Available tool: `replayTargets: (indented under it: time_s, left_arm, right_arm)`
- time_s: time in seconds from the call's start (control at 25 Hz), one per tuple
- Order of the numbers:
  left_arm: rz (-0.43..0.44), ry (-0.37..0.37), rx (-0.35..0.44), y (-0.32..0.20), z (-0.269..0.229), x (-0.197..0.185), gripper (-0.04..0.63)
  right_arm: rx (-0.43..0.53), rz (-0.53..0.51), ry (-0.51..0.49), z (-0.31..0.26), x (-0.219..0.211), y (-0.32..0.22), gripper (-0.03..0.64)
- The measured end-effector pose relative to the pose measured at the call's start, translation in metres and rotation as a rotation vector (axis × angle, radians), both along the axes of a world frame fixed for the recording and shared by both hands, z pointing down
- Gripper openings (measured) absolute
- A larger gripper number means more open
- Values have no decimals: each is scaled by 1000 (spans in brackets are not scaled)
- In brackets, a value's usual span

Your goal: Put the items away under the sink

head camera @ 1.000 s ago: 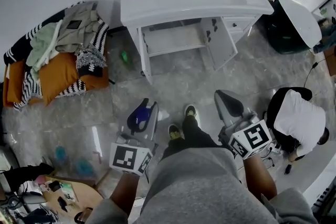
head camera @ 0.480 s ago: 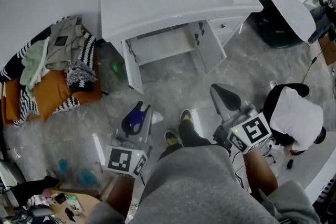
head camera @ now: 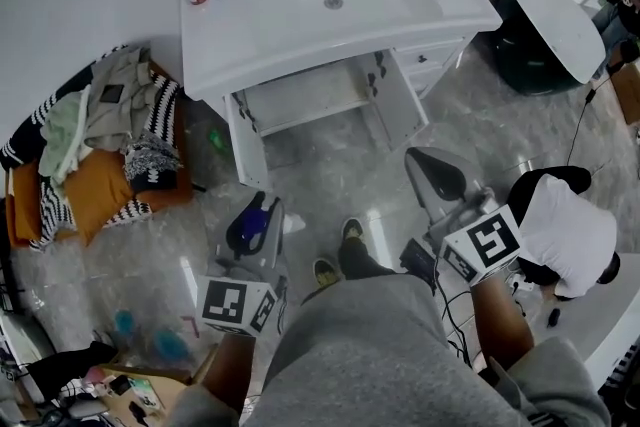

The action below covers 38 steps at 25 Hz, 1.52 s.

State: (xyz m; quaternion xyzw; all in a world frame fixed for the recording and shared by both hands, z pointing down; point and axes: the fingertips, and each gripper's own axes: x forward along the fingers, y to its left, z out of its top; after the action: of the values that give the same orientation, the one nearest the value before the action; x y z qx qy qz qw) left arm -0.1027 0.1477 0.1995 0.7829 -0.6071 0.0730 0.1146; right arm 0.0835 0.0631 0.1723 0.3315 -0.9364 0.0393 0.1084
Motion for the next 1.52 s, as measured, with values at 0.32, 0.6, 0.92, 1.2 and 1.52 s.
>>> replayTargets:
  time_s: [0.32,0.6,0.92,1.2,1.52]
  left_arm:
    - [-1,2,2,-33,-3,11,100]
    - [-6,-2,-11,-56,-2,19,100]
    - [-25,-7,-8,-87,-6,34,100]
    - [-33,-11,-3,-105,-7,40,98]
    - [-6,-14,-11,-118,-6,37,98]
  right_arm:
    - [-22,25,-16,7,19,-30,-2]
    - [-71,22,-45,21,23,-49,-2]
    - [-99,-1,-74,31,30,-74,-2]
    - [-118,-12,-86,37,31,-86,-2]
    - [-145,-18,-86,42,20,-94,-2]
